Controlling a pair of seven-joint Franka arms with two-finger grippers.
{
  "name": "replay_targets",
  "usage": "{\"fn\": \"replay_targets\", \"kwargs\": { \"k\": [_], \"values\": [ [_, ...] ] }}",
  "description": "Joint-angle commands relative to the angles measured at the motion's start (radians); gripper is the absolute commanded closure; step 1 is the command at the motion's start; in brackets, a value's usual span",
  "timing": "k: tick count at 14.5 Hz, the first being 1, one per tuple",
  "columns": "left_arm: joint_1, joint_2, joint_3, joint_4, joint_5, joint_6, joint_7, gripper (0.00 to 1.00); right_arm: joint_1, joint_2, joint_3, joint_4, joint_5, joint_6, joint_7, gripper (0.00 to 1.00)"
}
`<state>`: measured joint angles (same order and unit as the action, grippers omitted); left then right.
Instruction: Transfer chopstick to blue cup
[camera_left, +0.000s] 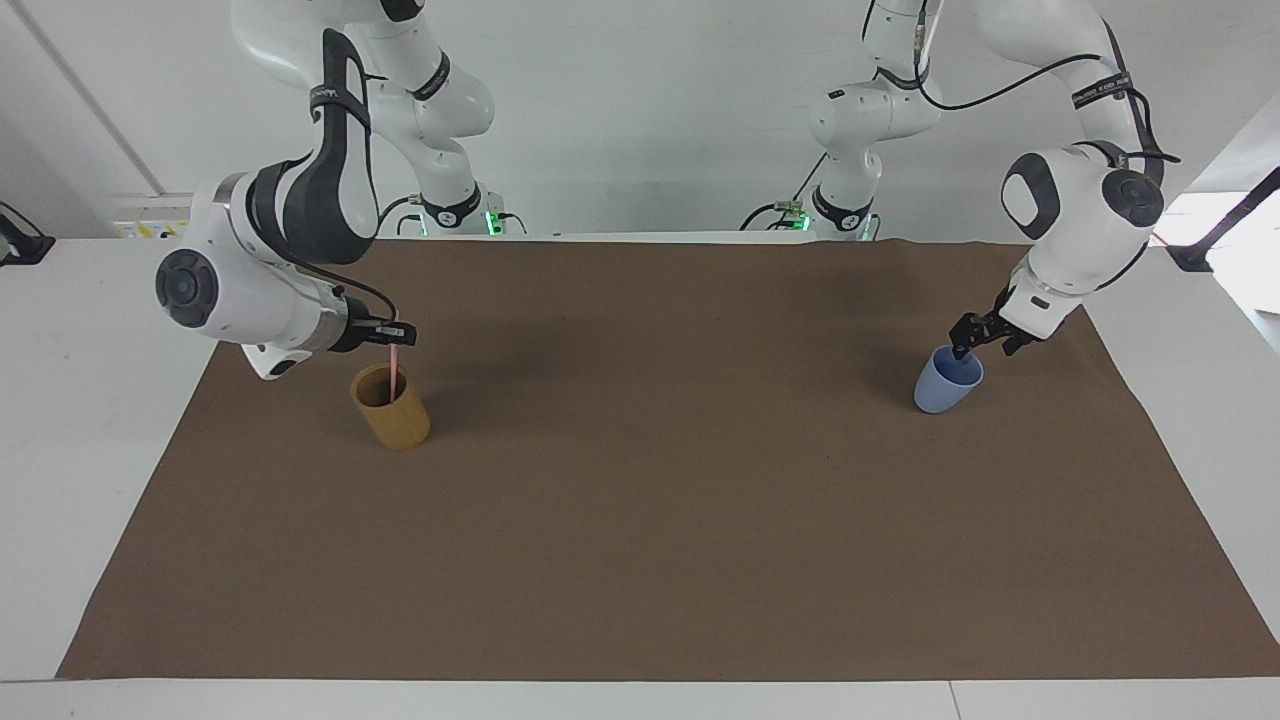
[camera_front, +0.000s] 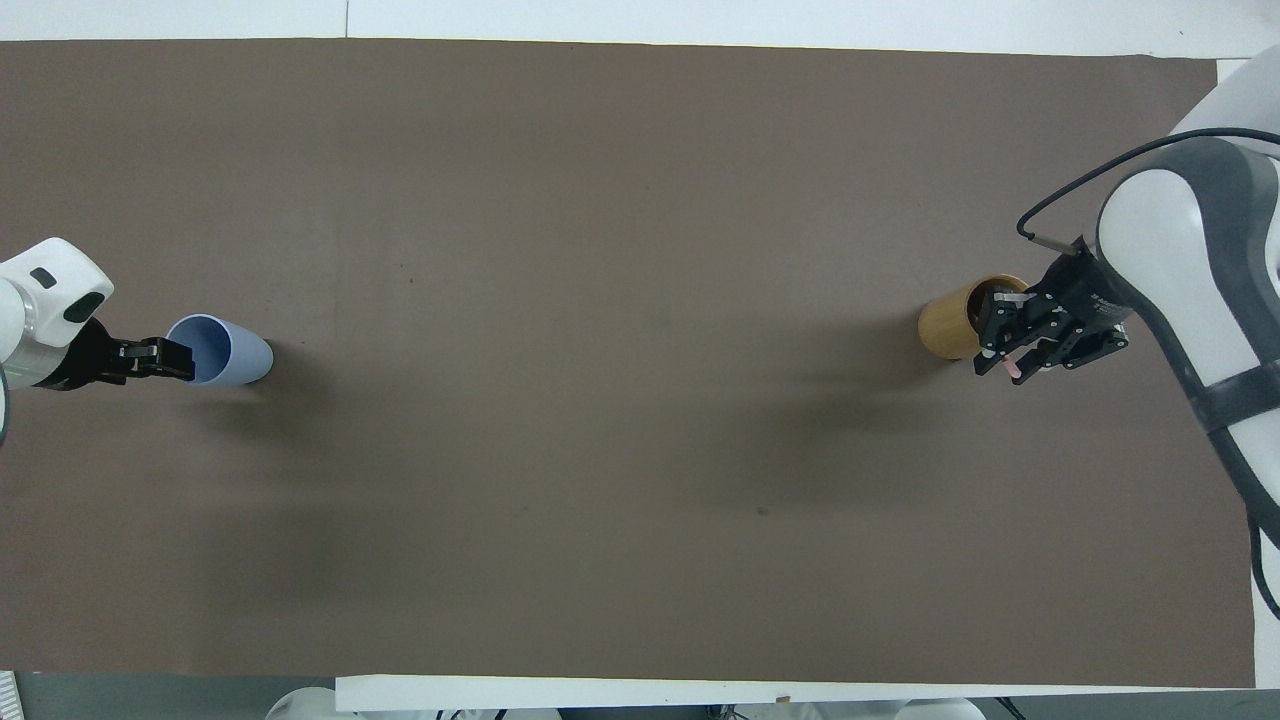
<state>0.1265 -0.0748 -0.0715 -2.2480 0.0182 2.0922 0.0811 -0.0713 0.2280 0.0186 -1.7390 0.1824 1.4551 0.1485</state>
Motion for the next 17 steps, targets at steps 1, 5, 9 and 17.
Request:
{"fn": "replay_targets", "kwargs": {
  "k": [1,5,9,17],
  "values": [
    [-0.004,-0.019,-0.004,-0.033,0.012,0.031,-0.001,0.58,-0.008,-0.019,0.006,-0.024,0.011,0.005,0.007,0.89],
    [-0.004,-0.017,-0.004,-0.033,0.012,0.029,-0.073,0.92,-0.008,-0.016,0.006,0.015,0.000,-0.035,0.005,1.00],
    [-0.015,-0.017,-0.007,-0.021,-0.013,-0.015,-0.116,1.00,-0.013,-0.016,-0.005,0.217,-0.012,-0.244,0.005,1.00],
    [-0.215,-0.005,-0.007,0.074,-0.021,-0.152,-0.180,1.00,0.031,-0.033,0.009,0.539,-0.055,-0.631,0.049,1.00]
  ]
}}
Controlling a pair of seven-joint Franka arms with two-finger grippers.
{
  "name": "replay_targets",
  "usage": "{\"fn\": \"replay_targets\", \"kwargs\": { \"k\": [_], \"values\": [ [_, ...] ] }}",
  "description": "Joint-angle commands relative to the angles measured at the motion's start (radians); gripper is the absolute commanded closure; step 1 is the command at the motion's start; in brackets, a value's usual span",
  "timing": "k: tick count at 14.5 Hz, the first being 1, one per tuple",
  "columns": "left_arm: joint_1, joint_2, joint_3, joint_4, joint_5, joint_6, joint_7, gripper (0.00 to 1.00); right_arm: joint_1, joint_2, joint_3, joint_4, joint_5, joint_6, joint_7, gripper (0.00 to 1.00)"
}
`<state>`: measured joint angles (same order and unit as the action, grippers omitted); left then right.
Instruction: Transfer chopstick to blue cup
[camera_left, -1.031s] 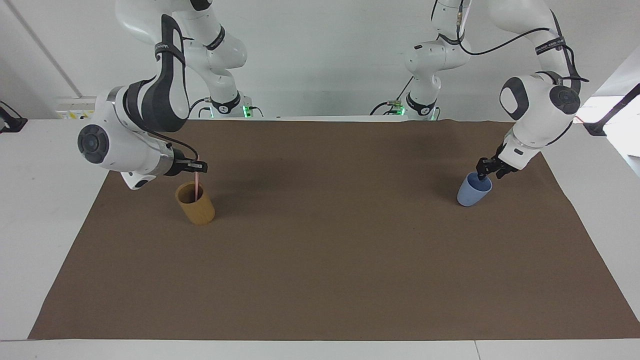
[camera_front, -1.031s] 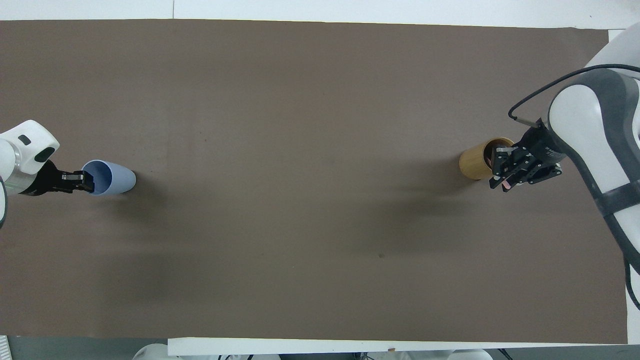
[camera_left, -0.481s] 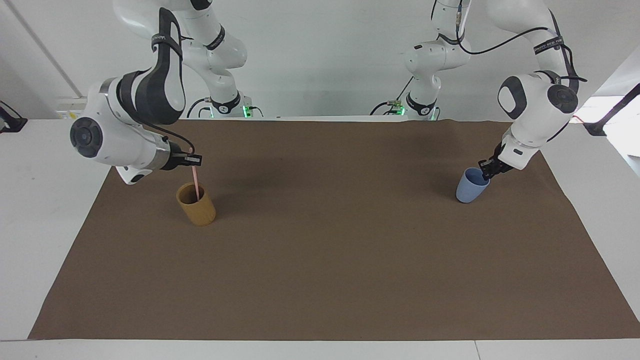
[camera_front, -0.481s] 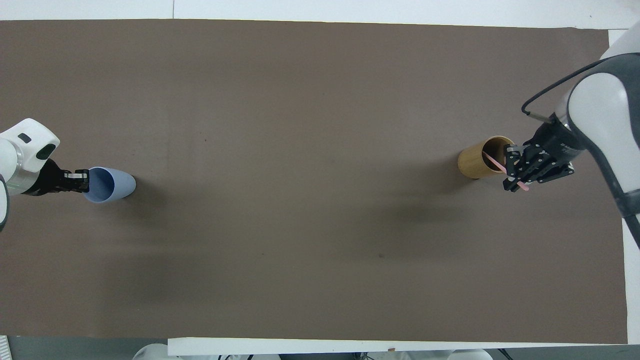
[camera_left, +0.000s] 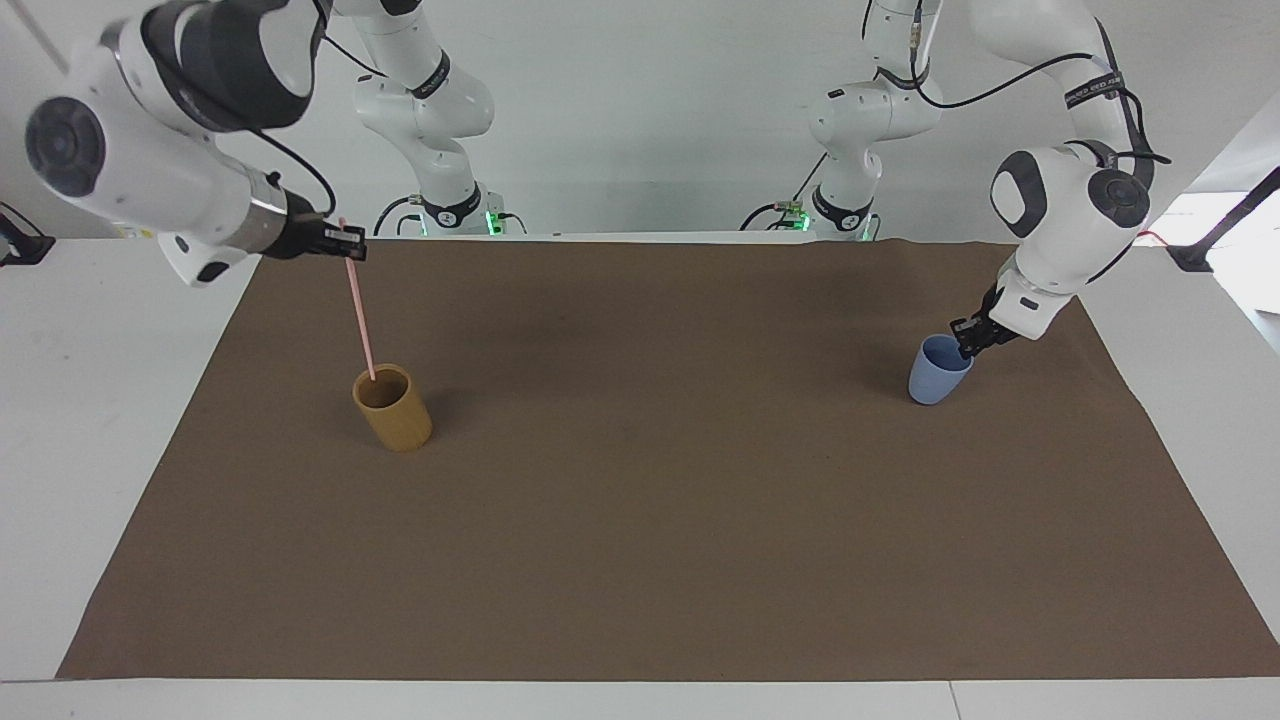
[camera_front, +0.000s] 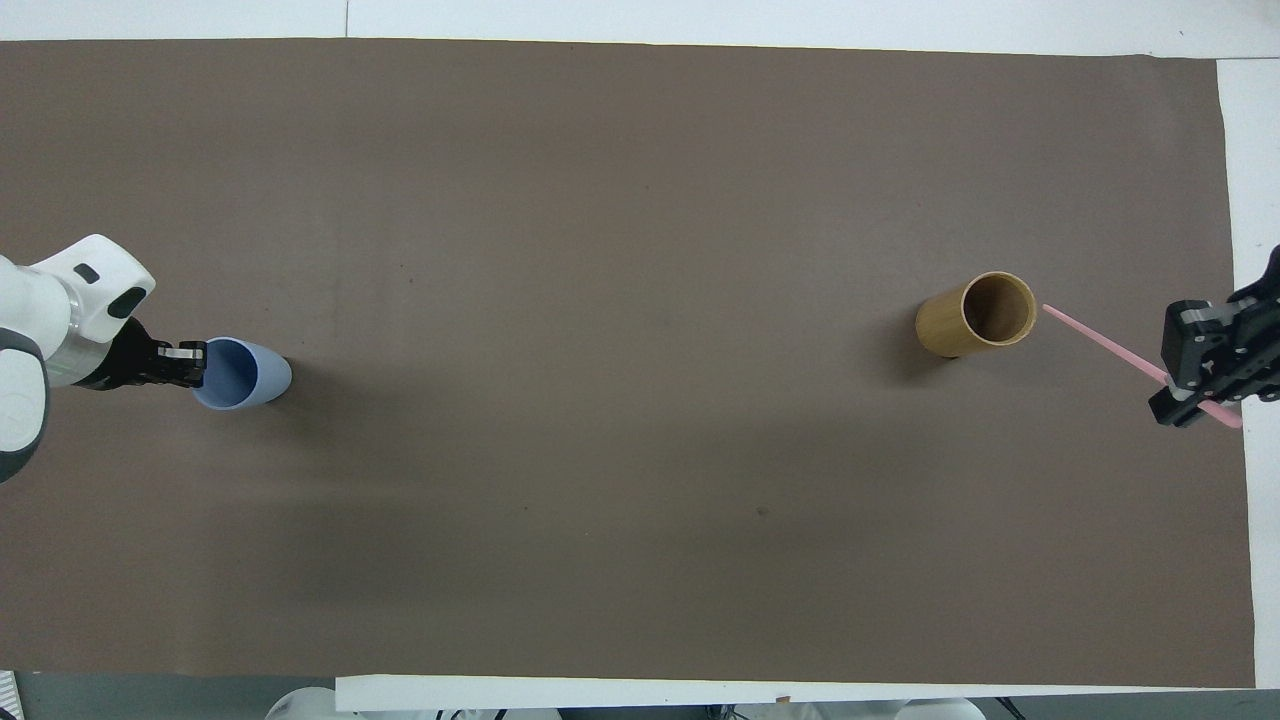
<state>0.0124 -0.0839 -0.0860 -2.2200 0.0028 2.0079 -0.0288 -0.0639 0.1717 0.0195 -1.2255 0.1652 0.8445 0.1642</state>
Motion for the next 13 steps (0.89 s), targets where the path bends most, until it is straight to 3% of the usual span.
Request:
{"fn": "replay_targets", "kwargs": {
  "k": [1,6,9,13],
  "values": [
    [-0.147,0.003,0.009,0.048,-0.006,-0.064,-0.150,1.00,0.021,0.022,0.007,0.024,-0.033,-0.018,0.038,1.00],
    [-0.253,0.003,0.006,0.048,-0.014,-0.052,-0.307,1.00,0.055,0.022,0.008,0.018,-0.021,-0.012,0.093,1.00],
    [-0.304,0.007,0.006,0.051,-0.124,0.000,-0.347,1.00,0.055,0.020,0.008,0.018,-0.016,-0.015,0.097,1.00],
    [-0.419,0.102,0.006,0.181,-0.205,0.029,-0.540,1.00,0.056,0.020,0.008,0.018,0.020,-0.013,0.129,1.00]
  ]
}}
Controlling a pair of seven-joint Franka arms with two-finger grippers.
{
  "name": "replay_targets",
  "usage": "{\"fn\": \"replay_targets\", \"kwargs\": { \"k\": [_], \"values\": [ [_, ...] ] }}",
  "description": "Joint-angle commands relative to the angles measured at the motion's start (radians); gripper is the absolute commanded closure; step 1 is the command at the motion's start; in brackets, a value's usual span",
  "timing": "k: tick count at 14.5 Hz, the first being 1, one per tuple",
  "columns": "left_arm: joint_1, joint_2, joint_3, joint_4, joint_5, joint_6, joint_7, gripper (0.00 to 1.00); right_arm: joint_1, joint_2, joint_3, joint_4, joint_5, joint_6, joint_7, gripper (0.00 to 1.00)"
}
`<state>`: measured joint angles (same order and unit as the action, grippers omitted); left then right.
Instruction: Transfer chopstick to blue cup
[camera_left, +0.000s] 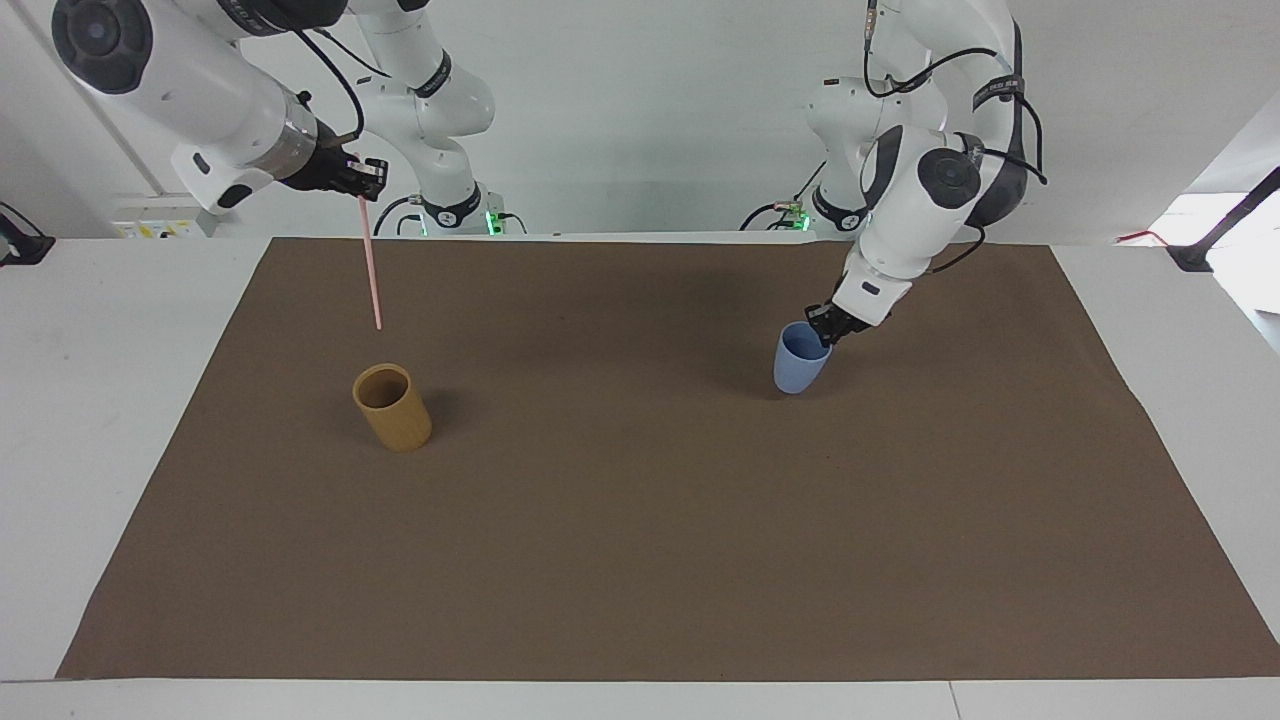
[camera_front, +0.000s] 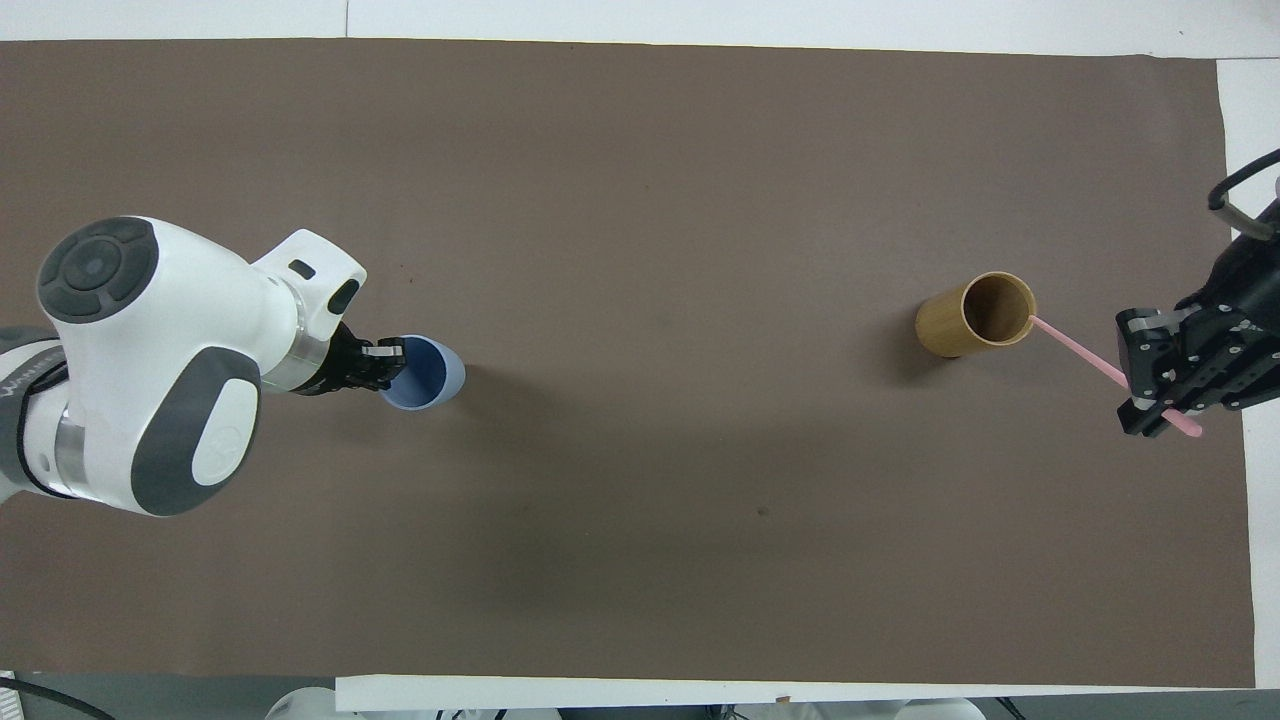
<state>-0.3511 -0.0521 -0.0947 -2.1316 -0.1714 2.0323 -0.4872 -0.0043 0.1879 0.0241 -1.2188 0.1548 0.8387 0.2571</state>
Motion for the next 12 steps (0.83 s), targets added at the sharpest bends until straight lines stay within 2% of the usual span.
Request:
{"fn": "replay_targets", "kwargs": {
  "k": [1,3,12],
  "values": [
    [-0.092,0.102,0.015,0.120,-0.040,0.014,-0.123,1.00,-0.002,0.004,0.004,0.012,0.034,-0.007,0.056,1.00],
    [-0.156,0.149,0.018,0.134,-0.040,0.069,-0.203,1.00,0.000,0.005,0.005,0.012,0.034,-0.007,0.065,1.00],
    [-0.238,0.221,0.018,0.075,-0.039,0.154,-0.268,1.00,0.003,0.004,0.016,0.010,0.034,-0.003,0.070,1.00]
  ]
}}
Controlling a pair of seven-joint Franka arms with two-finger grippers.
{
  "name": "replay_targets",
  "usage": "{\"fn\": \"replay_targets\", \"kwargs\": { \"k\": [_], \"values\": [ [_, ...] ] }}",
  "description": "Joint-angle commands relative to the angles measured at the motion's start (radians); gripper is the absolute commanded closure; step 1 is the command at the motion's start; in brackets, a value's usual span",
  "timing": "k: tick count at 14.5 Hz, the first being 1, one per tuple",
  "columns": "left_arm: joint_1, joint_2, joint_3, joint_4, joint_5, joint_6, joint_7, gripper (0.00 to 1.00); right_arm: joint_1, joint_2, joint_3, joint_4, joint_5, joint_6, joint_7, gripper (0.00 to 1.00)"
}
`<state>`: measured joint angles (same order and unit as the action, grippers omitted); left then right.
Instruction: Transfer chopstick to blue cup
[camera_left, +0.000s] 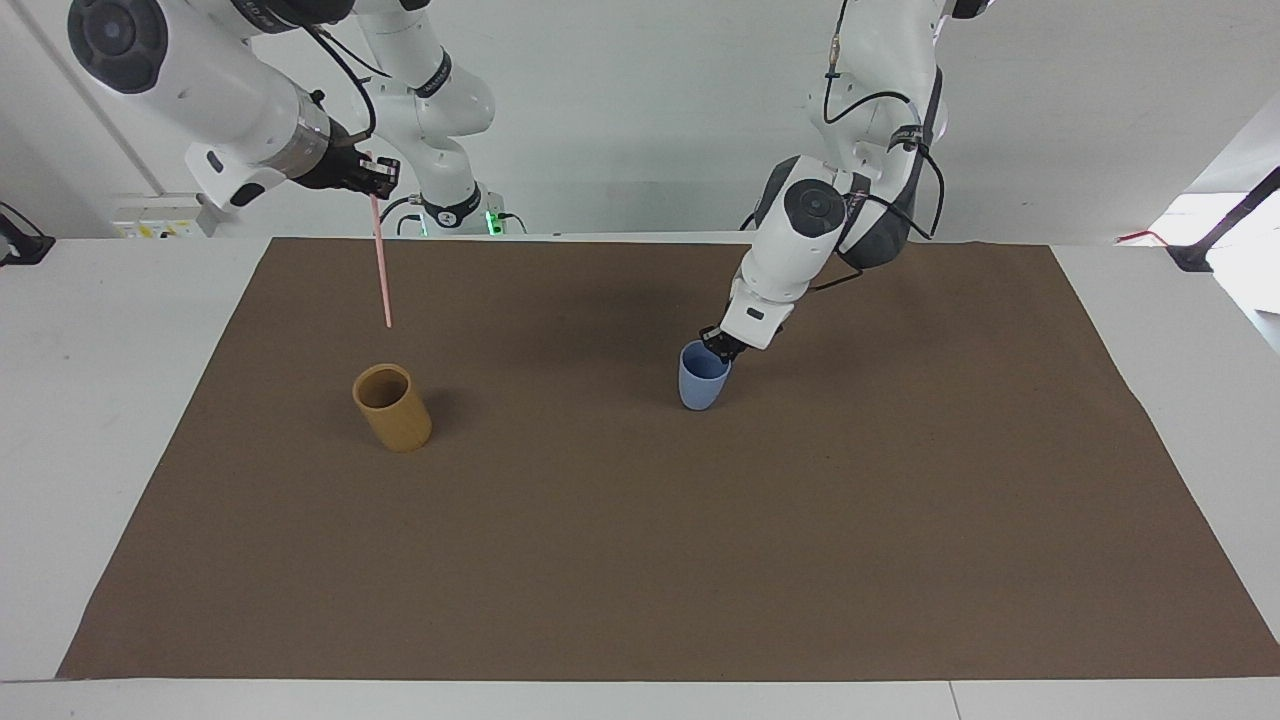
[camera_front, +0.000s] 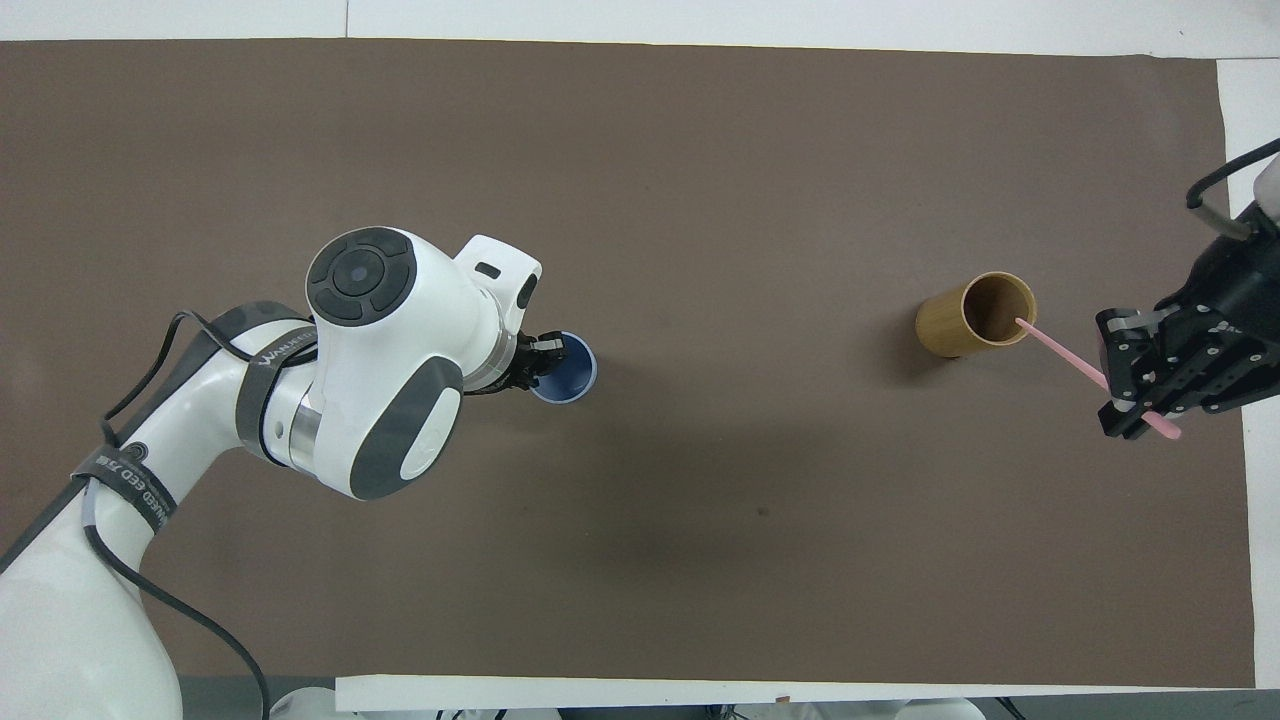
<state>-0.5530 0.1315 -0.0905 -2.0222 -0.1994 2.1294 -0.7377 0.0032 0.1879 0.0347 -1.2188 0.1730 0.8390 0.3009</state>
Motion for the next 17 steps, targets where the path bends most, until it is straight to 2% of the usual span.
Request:
{"fn": "replay_targets", "kwargs": {
  "k": [1,2,3,5,8,12,14,15,17],
  "values": [
    [-0.036,0.037,0.014,-0.035,-0.011,0.057,-0.017,0.99,-0.005,0.004,0.005,0.012,0.016,-0.001,0.026,1.00],
    [-0.036,0.037,0.014,-0.035,-0.011,0.057,-0.017,0.80,-0.003,0.004,0.007,0.010,0.016,-0.001,0.026,1.00],
    [-0.036,0.037,0.015,-0.035,-0.011,0.055,-0.017,0.49,-0.003,0.004,0.005,0.010,0.017,-0.001,0.026,1.00],
    [-0.036,0.037,0.015,-0.029,-0.003,0.046,-0.020,0.00,-0.003,0.002,0.007,0.008,0.016,-0.003,0.026,1.00],
    [-0.025,0.022,0.015,-0.004,-0.003,0.014,-0.037,0.00,-0.003,0.002,0.007,0.008,0.016,-0.001,0.026,1.00],
    [0.021,0.005,0.031,0.135,-0.005,-0.127,-0.040,0.00,-0.003,0.002,0.007,0.012,0.010,-0.003,0.026,1.00],
    [0.039,-0.021,0.037,0.174,-0.002,-0.172,-0.051,0.00,-0.002,0.002,0.010,0.015,0.003,-0.001,0.027,1.00],
    [0.060,-0.053,0.041,0.174,0.014,-0.181,-0.051,0.00,-0.002,0.002,0.010,0.013,0.011,0.002,0.029,1.00],
    [0.116,-0.105,0.040,0.174,0.157,-0.259,-0.004,0.00,-0.005,0.004,0.022,0.015,0.017,0.003,0.081,1.00]
  ]
}}
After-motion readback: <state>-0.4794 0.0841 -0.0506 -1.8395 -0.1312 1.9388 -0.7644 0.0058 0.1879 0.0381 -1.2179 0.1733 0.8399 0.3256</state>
